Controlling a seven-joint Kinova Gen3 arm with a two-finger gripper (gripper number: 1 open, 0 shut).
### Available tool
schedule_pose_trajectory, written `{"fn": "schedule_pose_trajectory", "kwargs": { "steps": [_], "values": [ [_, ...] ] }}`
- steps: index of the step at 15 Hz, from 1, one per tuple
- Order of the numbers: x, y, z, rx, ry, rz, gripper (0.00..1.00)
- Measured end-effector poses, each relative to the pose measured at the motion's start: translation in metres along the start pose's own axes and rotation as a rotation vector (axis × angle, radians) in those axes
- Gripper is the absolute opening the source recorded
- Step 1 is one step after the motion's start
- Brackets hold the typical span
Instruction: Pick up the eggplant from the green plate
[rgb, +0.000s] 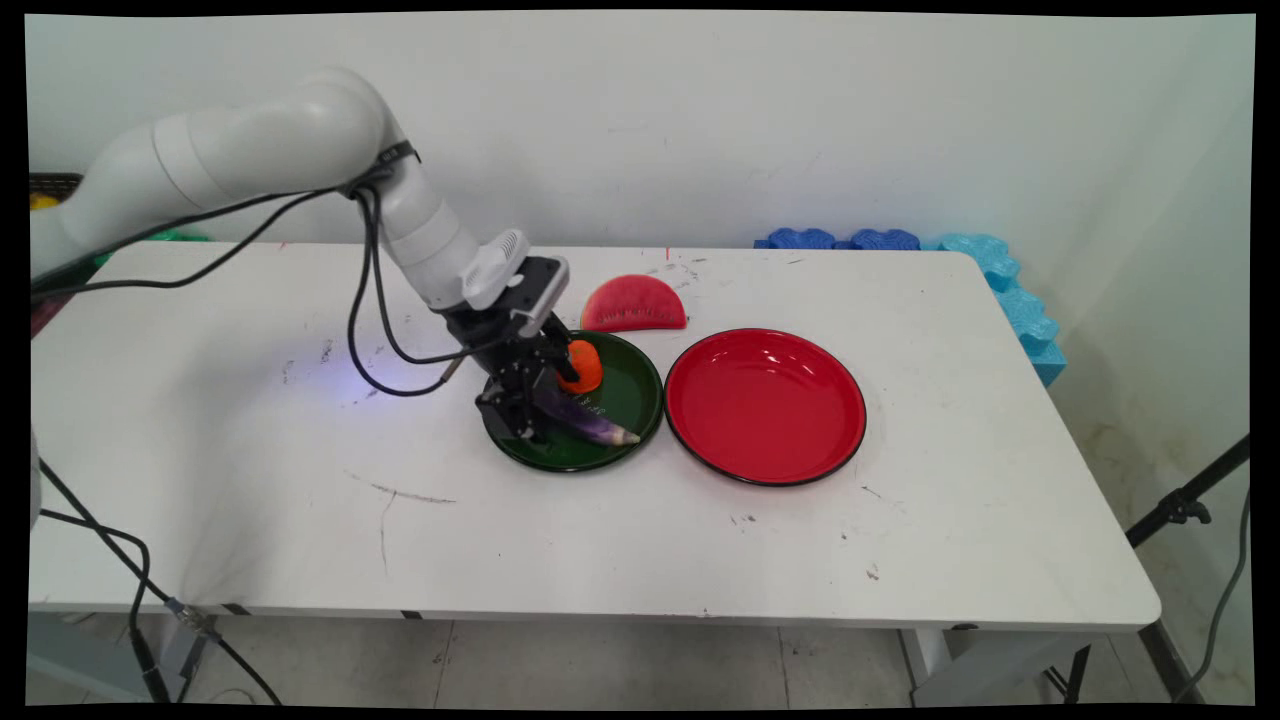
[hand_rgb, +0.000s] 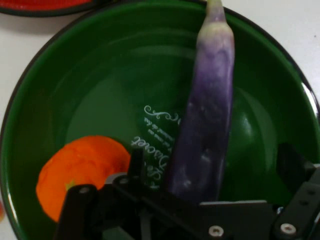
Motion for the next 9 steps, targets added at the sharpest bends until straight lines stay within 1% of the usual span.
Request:
{"fn": "schedule_pose_trajectory", "kwargs": {
  "steps": [8,9],
  "values": [
    [0.004,-0.002,0.020,-0.001,-0.009,0.047,1.00],
    [0.004,-0.002,0.022,-0.001,-0.008,0.051,0.00]
  ]
}}
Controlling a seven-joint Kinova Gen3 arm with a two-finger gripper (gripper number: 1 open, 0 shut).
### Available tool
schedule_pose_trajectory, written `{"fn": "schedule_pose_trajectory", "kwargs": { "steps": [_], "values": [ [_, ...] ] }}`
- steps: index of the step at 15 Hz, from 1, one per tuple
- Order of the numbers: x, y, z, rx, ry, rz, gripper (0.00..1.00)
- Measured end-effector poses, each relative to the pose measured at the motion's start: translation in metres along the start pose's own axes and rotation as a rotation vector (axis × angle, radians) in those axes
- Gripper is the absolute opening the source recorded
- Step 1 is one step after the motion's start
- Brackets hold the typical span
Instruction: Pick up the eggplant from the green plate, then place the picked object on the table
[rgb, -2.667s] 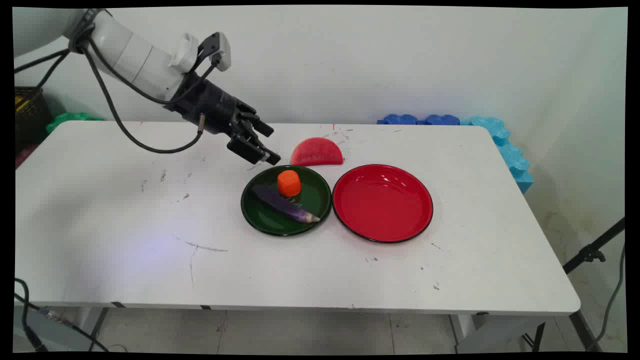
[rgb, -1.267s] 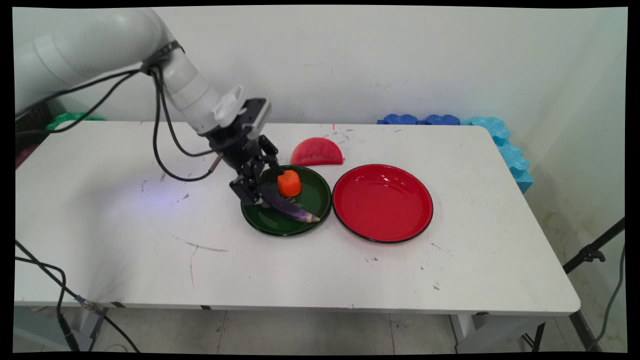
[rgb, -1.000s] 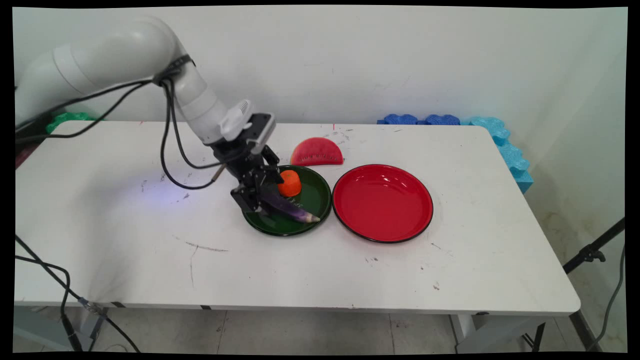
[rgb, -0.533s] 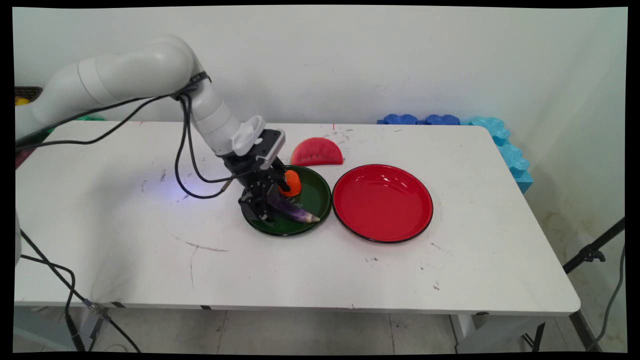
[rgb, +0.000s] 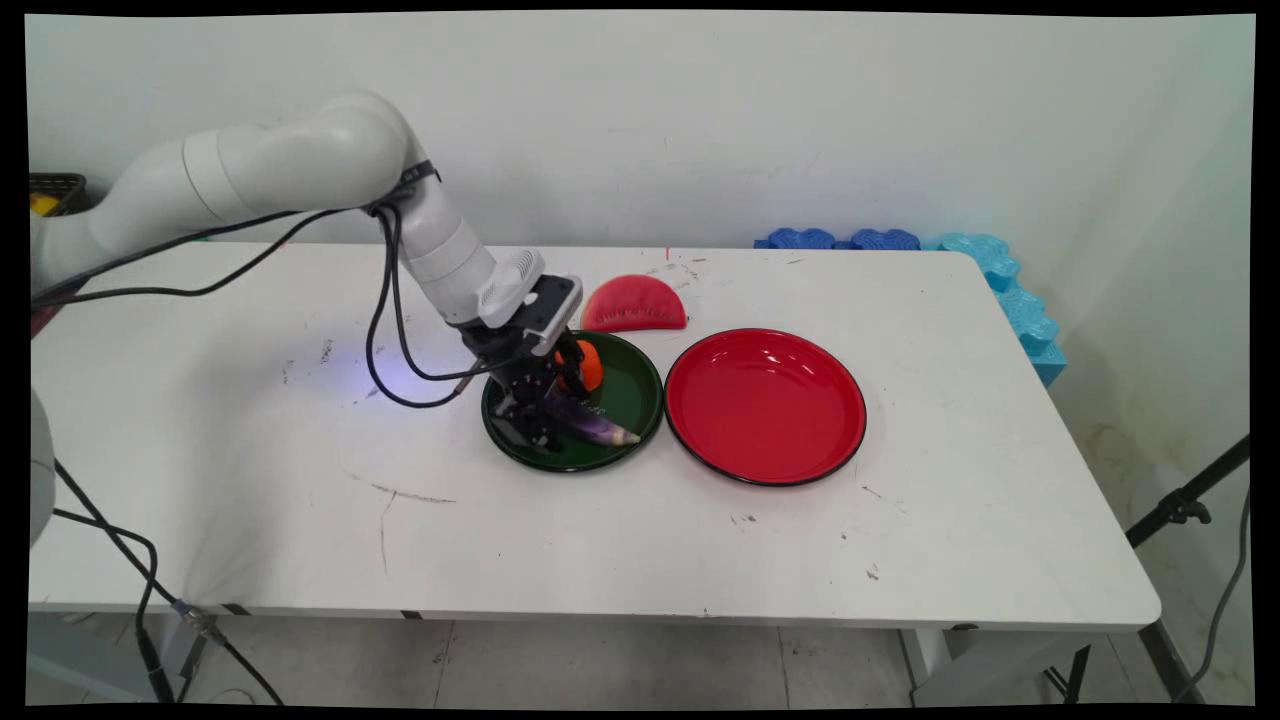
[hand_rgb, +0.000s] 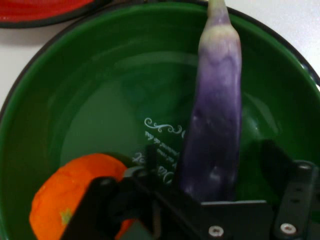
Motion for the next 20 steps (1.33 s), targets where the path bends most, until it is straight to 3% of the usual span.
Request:
{"fn": "schedule_pose_trajectory", "kwargs": {
  "steps": [11,20],
  "values": [
    [0.008,0.002,0.008,-0.006,0.006,0.024,0.00],
    [0.025,0.002,-0.020,0.000,0.031,-0.027,0.00]
  ]
}}
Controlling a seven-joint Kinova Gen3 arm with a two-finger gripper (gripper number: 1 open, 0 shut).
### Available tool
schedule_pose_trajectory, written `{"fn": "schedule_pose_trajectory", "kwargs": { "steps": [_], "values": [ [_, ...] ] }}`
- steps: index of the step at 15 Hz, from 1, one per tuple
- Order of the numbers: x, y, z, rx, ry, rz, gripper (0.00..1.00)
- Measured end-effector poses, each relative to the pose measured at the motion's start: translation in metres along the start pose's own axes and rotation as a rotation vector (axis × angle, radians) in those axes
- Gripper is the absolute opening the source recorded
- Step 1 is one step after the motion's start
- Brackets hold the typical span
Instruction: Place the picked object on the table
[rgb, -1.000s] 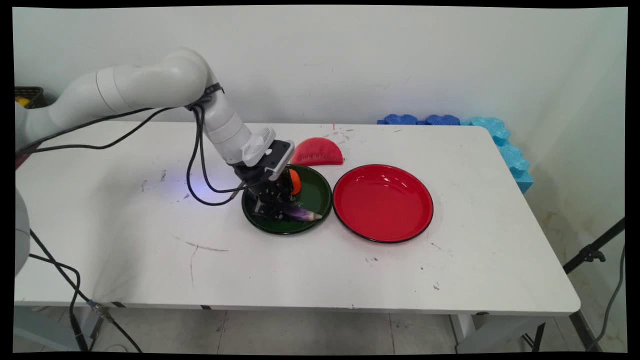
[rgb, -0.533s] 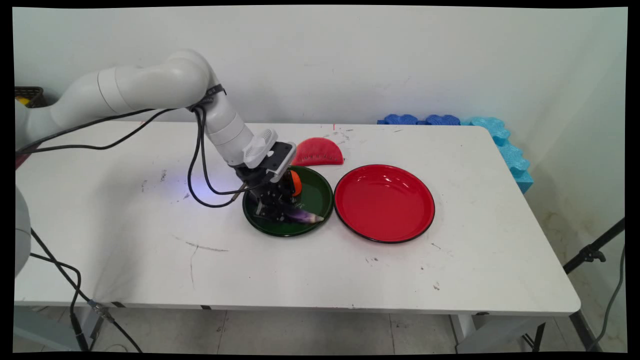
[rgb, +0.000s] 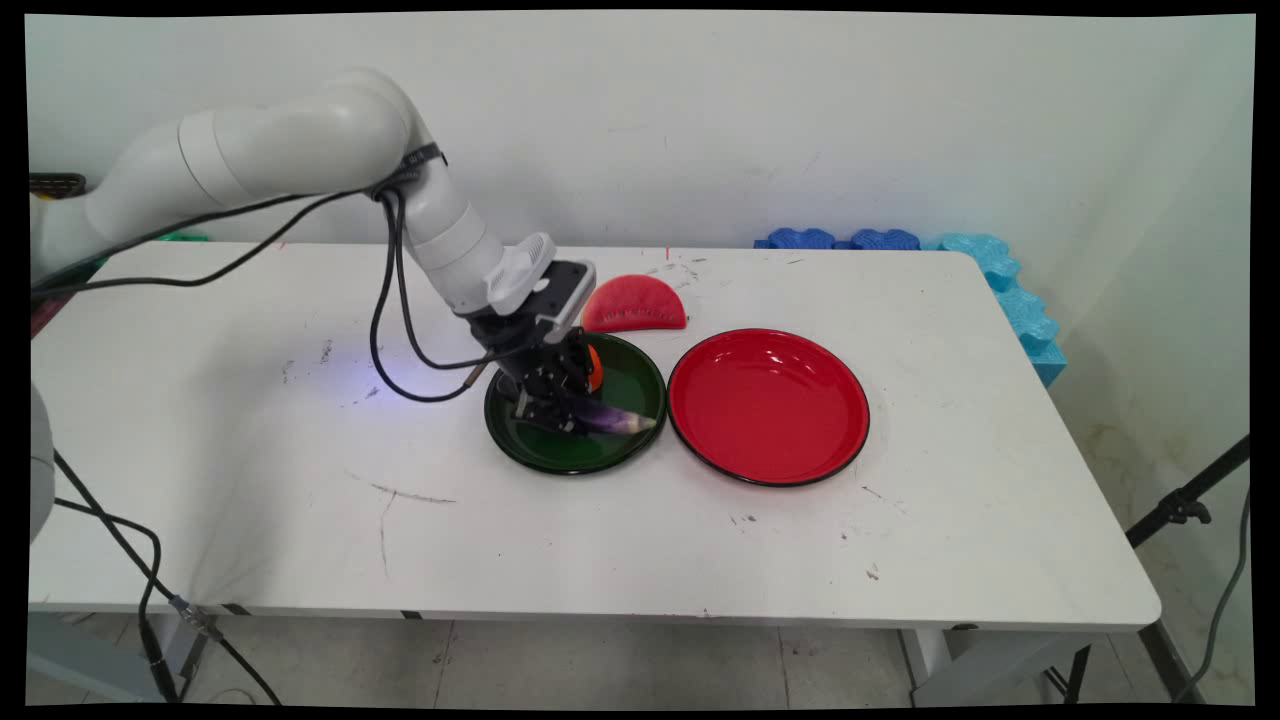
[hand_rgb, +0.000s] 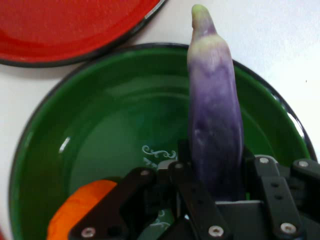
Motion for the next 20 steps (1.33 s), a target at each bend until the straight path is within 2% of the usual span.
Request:
{"fn": "schedule_pose_trajectory", "kwargs": {
  "steps": [6,10,16,20],
  "values": [
    [0.022,-0.008,-0.034,0.022,0.025,-0.084,0.00],
    [0.046,-0.008,-0.053,0.029,0.054,-0.184,0.00],
    [0.081,0.008,-0.068,0.026,0.103,-0.361,0.00],
    [0.093,0.028,-0.062,0.023,0.118,-0.434,0.00]
  ]
}}
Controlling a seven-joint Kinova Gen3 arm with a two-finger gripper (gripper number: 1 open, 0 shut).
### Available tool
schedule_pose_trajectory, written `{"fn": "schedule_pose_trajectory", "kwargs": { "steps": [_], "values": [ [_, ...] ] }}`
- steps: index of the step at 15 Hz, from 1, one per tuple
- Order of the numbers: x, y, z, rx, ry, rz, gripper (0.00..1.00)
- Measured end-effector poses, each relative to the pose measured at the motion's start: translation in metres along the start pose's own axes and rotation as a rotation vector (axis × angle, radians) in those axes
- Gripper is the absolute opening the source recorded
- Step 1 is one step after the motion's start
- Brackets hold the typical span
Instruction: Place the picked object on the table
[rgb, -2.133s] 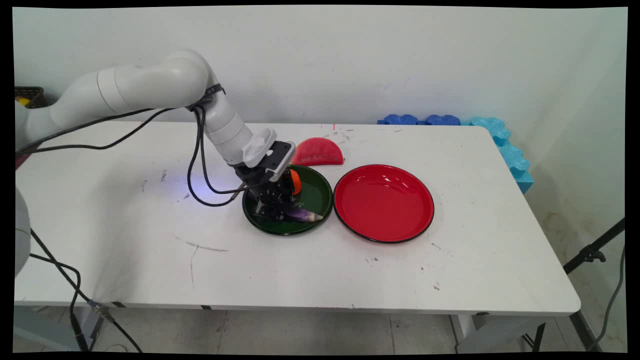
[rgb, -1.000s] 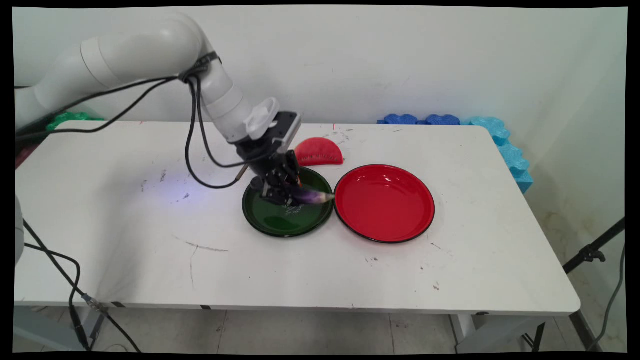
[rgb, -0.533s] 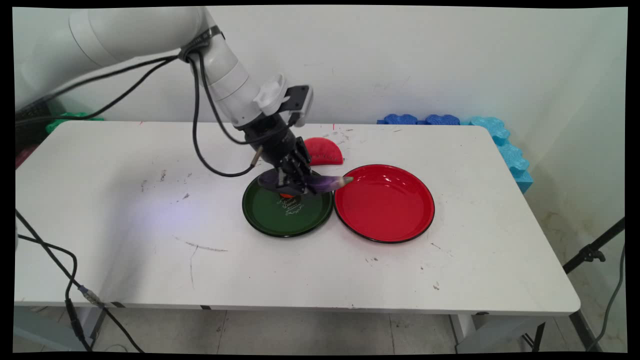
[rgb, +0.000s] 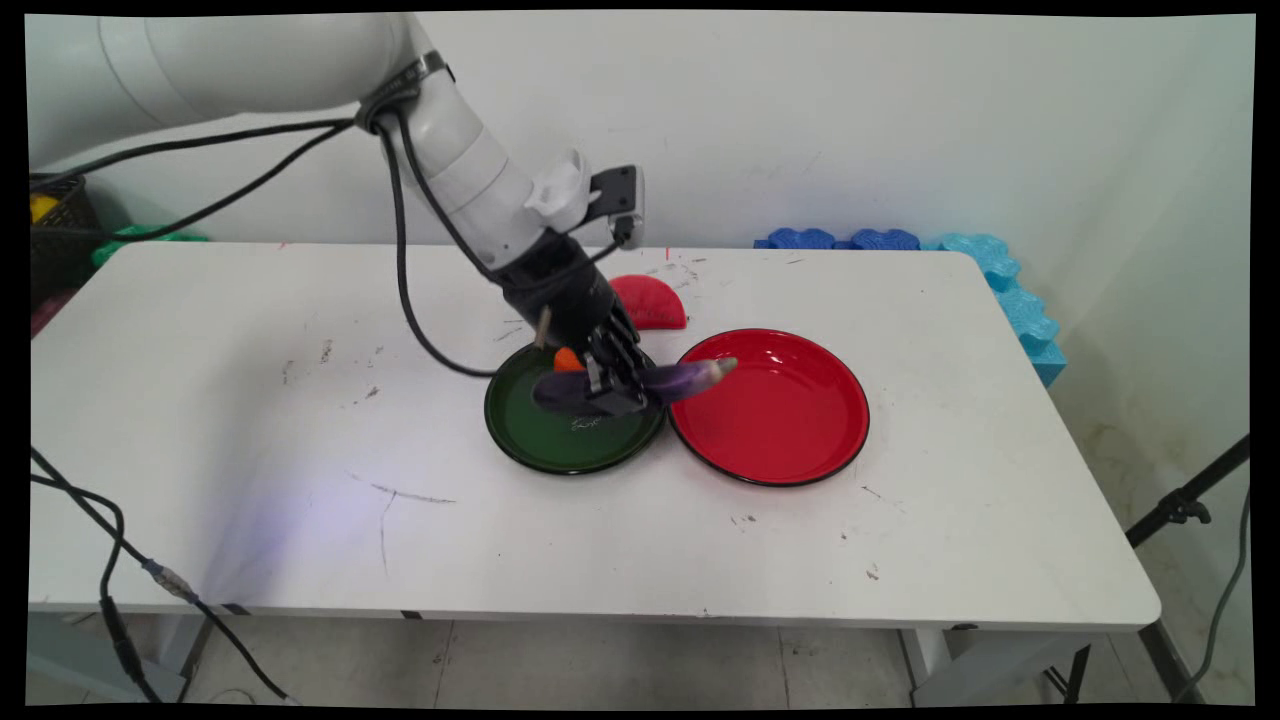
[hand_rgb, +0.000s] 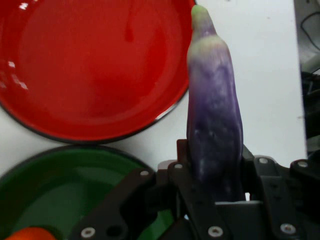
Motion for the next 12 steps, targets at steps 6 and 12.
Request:
{"fn": "schedule_pose_trajectory", "kwargs": {
  "steps": [6,12],
  "values": [
    [-0.016,0.036,0.032,-0.005,0.004,-0.050,0.00],
    [-0.034,0.061,0.069,-0.001,0.004,-0.060,0.00]
  ]
}}
